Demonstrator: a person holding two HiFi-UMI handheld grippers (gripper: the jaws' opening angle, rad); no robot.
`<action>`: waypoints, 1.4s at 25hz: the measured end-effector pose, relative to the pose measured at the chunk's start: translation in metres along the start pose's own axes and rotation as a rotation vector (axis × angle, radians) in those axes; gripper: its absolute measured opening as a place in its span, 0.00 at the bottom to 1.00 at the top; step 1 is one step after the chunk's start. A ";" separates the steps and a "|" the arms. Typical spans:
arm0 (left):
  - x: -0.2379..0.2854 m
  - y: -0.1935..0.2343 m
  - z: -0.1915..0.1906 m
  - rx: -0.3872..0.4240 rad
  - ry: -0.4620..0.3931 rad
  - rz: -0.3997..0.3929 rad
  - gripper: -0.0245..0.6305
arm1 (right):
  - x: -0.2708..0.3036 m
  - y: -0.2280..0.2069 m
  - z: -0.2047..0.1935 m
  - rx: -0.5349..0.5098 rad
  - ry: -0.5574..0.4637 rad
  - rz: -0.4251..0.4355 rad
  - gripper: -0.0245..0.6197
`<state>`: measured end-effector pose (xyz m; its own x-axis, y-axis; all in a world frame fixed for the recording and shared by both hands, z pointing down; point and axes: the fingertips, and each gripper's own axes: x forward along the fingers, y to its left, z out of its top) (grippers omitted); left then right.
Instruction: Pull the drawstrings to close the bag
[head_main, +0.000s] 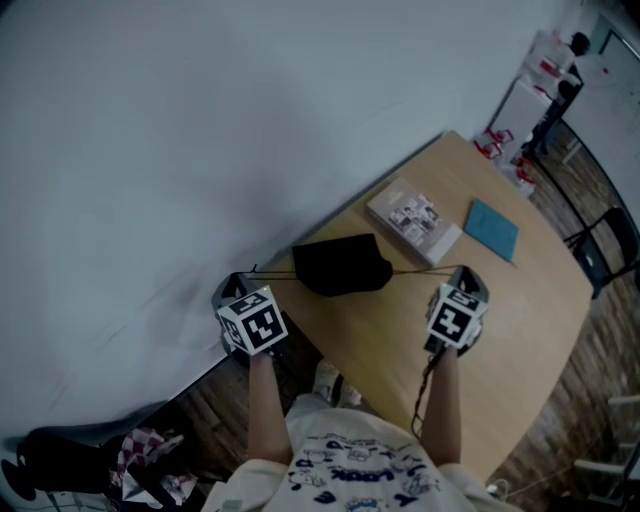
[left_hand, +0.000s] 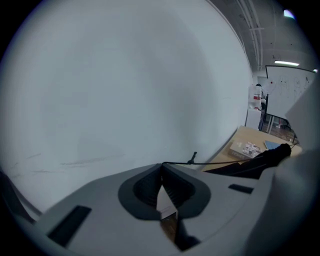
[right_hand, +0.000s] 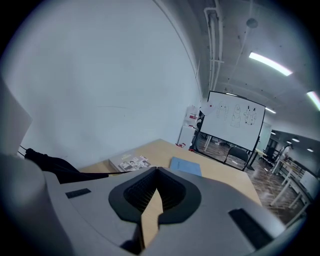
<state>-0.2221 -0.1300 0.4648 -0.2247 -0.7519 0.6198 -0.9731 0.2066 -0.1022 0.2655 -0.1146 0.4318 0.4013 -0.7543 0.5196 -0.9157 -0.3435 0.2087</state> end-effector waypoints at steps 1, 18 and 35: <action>0.000 0.002 0.000 -0.013 0.000 0.004 0.04 | 0.000 -0.001 0.002 0.005 -0.006 -0.005 0.04; 0.003 0.017 0.001 -0.087 0.005 0.032 0.04 | 0.001 -0.026 0.007 0.061 -0.033 -0.049 0.04; 0.011 0.016 0.001 -0.109 0.018 0.013 0.04 | 0.006 -0.030 0.010 0.091 -0.036 -0.026 0.05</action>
<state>-0.2401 -0.1358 0.4695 -0.2351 -0.7379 0.6326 -0.9587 0.2834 -0.0258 0.2961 -0.1144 0.4206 0.4274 -0.7632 0.4846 -0.8997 -0.4119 0.1447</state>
